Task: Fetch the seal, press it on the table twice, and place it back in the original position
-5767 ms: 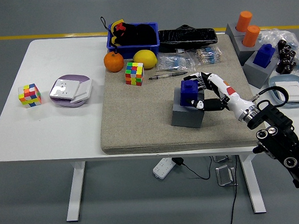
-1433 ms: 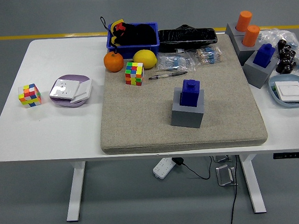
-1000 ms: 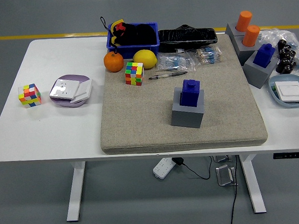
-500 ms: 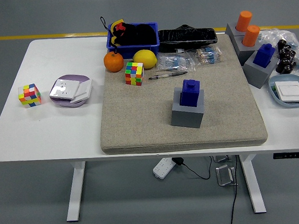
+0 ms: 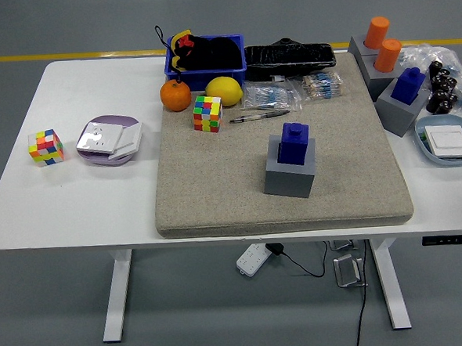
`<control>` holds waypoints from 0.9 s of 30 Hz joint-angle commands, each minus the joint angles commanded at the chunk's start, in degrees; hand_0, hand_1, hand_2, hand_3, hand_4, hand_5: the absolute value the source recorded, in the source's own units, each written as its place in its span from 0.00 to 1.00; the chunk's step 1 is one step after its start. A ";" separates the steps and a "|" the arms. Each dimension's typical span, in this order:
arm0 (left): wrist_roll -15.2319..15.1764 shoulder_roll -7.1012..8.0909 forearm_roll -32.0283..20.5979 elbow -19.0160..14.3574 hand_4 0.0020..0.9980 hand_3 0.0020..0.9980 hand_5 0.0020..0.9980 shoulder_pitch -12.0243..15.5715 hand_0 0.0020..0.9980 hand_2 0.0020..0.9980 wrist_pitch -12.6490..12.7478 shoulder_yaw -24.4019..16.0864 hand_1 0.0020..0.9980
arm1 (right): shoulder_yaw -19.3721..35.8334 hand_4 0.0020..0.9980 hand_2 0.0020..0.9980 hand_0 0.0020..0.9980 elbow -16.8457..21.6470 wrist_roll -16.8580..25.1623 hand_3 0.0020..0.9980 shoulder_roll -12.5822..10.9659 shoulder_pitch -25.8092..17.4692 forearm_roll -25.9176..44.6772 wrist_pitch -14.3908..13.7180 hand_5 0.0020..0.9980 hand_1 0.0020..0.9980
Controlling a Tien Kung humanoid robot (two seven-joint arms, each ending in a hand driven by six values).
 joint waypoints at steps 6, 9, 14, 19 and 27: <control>-0.08 0.05 0.39 -0.12 0.79 0.84 0.41 -0.28 0.81 0.79 0.02 -0.66 0.82 | -0.20 0.95 0.79 0.89 0.02 -0.10 0.78 -0.07 0.04 0.05 0.00 0.44 0.81; -0.09 0.08 0.29 -0.09 0.79 0.84 0.41 -0.31 0.81 0.79 0.05 -0.63 0.82 | -0.12 0.95 0.79 0.89 -0.03 -0.10 0.78 0.03 0.03 -0.02 0.00 0.44 0.81; 0.00 0.01 -0.08 -0.02 0.79 0.84 0.41 -0.07 0.81 0.79 0.02 -0.22 0.82 | -0.13 0.94 0.79 0.89 0.02 -0.11 0.78 0.19 0.20 -0.08 -0.01 0.42 0.81; -0.02 0.03 0.00 -0.03 0.79 0.83 0.41 -0.08 0.81 0.79 0.07 -0.45 0.81 | -0.56 0.93 0.79 0.88 0.02 -0.17 0.78 0.24 0.25 -0.08 0.02 0.40 0.80; -0.01 0.23 -0.14 -0.07 0.79 0.83 0.41 -0.27 0.81 0.79 0.05 -0.43 0.81 | -1.21 0.93 0.79 0.88 -0.26 -0.17 0.78 0.35 0.37 -0.18 0.03 0.39 0.80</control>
